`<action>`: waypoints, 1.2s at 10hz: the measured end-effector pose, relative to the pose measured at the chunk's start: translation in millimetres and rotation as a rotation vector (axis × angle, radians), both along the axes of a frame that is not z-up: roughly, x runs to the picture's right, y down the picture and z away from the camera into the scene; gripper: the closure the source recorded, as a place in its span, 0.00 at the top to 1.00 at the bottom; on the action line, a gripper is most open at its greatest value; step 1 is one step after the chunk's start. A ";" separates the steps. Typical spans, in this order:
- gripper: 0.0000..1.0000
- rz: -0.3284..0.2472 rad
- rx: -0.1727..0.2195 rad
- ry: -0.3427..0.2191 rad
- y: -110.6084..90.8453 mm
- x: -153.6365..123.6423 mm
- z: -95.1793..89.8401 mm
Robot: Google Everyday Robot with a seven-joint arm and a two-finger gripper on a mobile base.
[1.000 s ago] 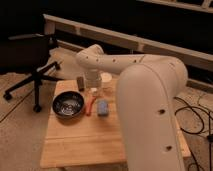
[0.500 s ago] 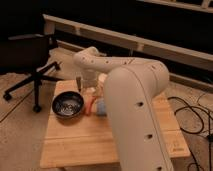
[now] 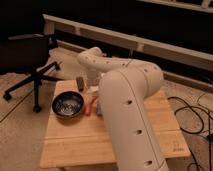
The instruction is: Place the pepper in the ceramic cup
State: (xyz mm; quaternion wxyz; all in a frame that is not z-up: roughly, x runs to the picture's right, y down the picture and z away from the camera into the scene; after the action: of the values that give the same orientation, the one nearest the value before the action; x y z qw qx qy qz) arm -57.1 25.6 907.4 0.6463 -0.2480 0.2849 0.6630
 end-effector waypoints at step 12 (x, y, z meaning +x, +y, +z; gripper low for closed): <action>0.52 -0.048 -0.077 -0.056 35.6 -40.4 17.2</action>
State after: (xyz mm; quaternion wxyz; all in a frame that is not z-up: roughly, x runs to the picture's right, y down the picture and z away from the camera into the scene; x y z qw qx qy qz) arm -97.5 61.2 924.6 0.6598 -0.2842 0.2977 0.6287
